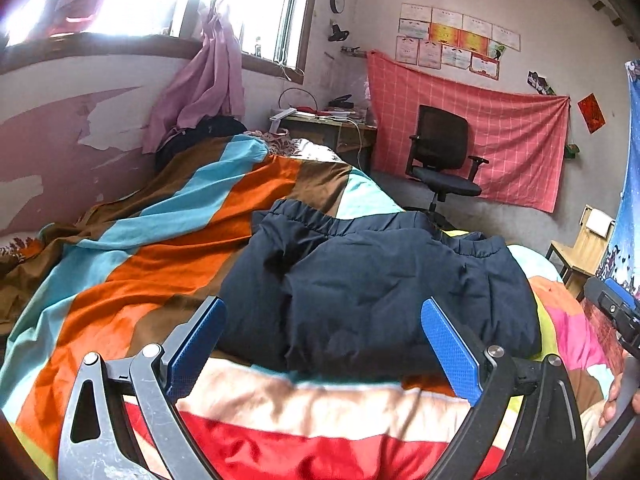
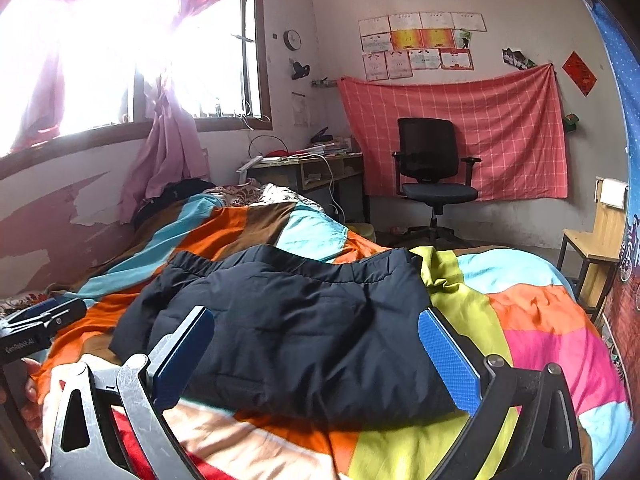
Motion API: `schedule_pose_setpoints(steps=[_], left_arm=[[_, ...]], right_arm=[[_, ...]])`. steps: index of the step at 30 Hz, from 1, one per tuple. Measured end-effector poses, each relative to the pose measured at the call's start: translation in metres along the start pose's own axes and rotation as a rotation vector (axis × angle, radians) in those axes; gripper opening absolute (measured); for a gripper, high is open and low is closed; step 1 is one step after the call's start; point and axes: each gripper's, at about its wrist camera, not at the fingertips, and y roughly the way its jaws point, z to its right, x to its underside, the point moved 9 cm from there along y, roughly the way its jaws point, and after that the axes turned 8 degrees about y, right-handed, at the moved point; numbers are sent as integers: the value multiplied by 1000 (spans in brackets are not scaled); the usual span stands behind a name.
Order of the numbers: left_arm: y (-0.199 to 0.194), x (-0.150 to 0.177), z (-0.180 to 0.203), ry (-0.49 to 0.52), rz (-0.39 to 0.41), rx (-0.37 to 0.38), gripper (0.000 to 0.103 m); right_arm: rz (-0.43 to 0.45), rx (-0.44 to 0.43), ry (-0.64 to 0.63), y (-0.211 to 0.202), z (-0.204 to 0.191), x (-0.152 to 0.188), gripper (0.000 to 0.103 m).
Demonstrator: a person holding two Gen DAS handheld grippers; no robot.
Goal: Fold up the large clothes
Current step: 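Release the jacket and pull both tools back from the folded bundle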
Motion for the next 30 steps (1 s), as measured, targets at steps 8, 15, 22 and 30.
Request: schedule_pose_setpoints(steps=[8,15,22,30], left_arm=[[-17,12,2,29,5,7,96],[-25,20,4,40,7,12,96],[-28,26,11,78,15,20,96],[-17,46,22,125,-30,49,96]], right_arm=[[24,-9,0,-27,-17,10,103],[33,-12,-9,-40,-28,19,103],[42,-11,-13,-51,-38,27,103],[24,-26,-26,-51,-49,48,103]])
